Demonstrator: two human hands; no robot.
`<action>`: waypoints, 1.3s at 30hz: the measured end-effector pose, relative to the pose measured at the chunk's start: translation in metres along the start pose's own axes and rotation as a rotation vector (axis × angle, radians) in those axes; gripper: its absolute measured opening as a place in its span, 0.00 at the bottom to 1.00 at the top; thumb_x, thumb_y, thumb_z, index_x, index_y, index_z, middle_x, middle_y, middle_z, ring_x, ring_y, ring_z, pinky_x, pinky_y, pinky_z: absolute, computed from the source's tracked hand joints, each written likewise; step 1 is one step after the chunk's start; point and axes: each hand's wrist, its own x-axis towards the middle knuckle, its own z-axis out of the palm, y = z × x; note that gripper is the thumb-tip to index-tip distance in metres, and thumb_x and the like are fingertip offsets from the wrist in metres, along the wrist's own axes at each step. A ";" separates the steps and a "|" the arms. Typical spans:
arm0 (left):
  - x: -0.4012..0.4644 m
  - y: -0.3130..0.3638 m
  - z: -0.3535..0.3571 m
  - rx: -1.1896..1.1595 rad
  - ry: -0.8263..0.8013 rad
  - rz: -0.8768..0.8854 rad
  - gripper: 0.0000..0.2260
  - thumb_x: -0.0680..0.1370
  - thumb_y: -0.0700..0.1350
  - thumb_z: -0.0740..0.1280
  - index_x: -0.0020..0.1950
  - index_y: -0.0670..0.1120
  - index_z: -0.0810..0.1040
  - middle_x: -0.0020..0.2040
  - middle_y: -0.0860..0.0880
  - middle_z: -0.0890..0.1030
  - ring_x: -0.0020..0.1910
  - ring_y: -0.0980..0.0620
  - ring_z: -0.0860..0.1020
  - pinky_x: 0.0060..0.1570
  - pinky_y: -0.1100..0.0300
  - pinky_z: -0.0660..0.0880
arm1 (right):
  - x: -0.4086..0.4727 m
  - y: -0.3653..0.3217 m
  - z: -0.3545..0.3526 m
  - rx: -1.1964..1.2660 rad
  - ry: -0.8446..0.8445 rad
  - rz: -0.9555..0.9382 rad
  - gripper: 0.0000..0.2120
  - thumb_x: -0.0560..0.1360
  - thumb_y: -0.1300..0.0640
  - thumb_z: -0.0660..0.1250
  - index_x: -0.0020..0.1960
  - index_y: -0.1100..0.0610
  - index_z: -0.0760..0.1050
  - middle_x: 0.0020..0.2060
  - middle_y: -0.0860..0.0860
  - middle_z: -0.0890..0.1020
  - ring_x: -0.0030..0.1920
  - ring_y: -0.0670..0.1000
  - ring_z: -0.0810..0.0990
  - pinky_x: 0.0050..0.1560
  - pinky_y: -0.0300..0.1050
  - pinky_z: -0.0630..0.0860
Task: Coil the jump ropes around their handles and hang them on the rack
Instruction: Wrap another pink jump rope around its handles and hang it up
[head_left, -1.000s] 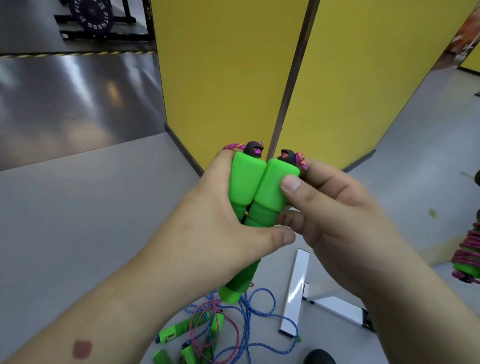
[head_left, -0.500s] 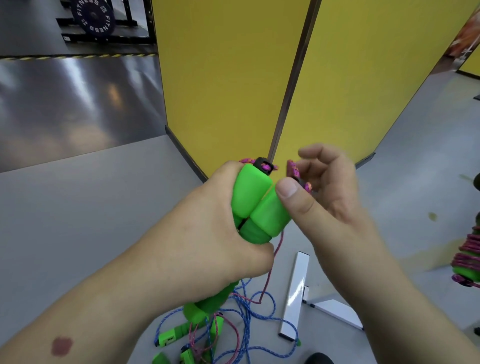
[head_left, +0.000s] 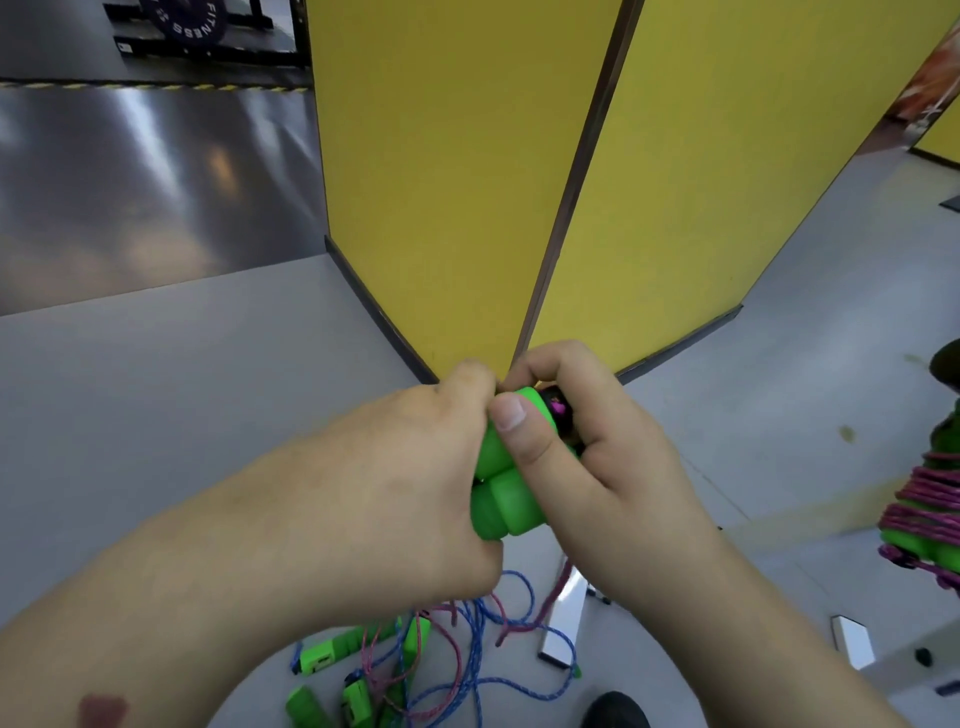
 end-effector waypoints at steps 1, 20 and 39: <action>0.000 -0.001 0.002 0.013 0.042 0.012 0.29 0.73 0.58 0.74 0.68 0.54 0.62 0.53 0.55 0.73 0.51 0.51 0.76 0.46 0.59 0.70 | 0.001 0.000 0.000 0.027 0.037 0.013 0.07 0.79 0.44 0.63 0.48 0.47 0.72 0.32 0.45 0.73 0.32 0.42 0.71 0.30 0.37 0.68; 0.004 -0.016 0.006 0.268 0.209 0.127 0.26 0.61 0.57 0.74 0.51 0.56 0.63 0.35 0.55 0.68 0.31 0.49 0.70 0.26 0.57 0.63 | 0.003 -0.008 0.000 0.188 0.228 0.179 0.13 0.77 0.38 0.61 0.46 0.47 0.73 0.32 0.42 0.74 0.32 0.44 0.71 0.33 0.47 0.69; -0.001 -0.028 -0.026 0.081 -0.065 0.043 0.38 0.63 0.76 0.62 0.69 0.71 0.50 0.46 0.61 0.71 0.46 0.55 0.75 0.48 0.51 0.77 | 0.019 0.017 -0.030 0.573 -0.223 0.421 0.23 0.58 0.60 0.60 0.52 0.64 0.77 0.42 0.62 0.72 0.35 0.59 0.64 0.35 0.45 0.58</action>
